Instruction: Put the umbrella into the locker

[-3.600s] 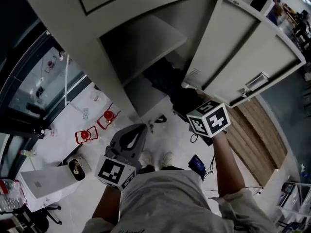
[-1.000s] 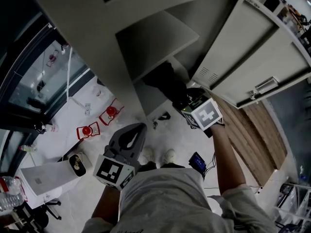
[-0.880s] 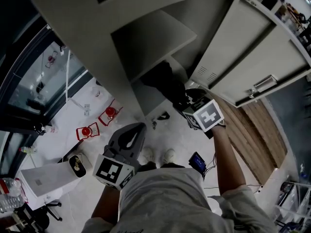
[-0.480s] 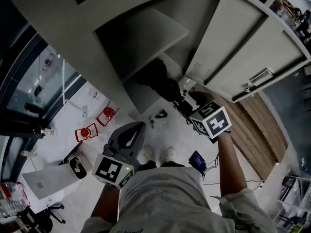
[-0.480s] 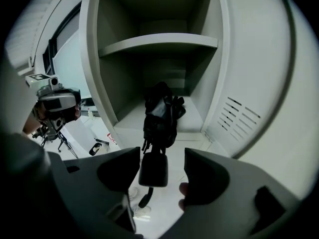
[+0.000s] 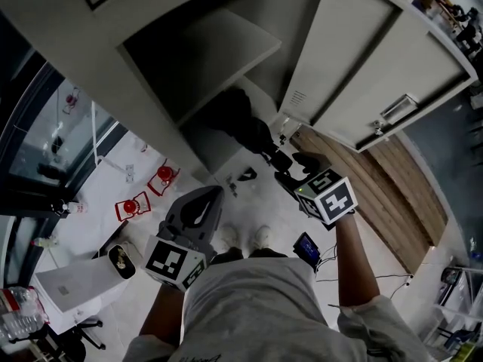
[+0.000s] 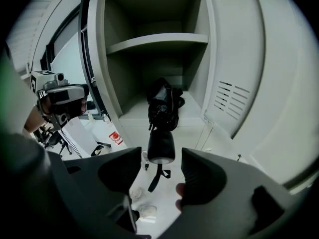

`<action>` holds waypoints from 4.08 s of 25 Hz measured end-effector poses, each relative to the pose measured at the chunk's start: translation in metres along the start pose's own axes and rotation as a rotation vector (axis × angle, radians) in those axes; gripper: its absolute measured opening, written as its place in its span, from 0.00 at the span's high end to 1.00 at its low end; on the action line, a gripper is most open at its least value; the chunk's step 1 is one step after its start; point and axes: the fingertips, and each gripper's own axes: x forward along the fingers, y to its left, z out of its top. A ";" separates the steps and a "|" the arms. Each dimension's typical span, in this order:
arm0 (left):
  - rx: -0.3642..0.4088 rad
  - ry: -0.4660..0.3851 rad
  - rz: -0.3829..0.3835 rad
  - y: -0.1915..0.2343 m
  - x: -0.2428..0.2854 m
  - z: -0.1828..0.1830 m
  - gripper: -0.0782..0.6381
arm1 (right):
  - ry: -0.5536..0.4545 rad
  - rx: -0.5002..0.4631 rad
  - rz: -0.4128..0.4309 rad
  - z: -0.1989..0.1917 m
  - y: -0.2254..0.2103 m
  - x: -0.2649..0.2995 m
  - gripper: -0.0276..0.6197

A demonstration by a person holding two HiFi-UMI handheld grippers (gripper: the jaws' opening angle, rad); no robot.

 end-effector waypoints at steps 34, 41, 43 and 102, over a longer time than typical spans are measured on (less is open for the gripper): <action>-0.013 0.008 0.083 -0.011 -0.007 -0.017 0.87 | -0.060 0.045 -0.024 -0.005 0.000 0.005 0.67; -0.022 0.005 0.084 -0.011 -0.012 -0.018 0.87 | -0.072 0.025 -0.054 0.008 -0.007 -0.002 0.67; -0.020 0.005 0.086 -0.010 -0.012 -0.018 0.87 | -0.078 0.019 -0.056 0.014 -0.009 -0.001 0.67; -0.031 -0.001 0.198 0.038 -0.034 -0.013 0.87 | -0.035 -0.064 -0.026 0.087 -0.028 0.082 0.67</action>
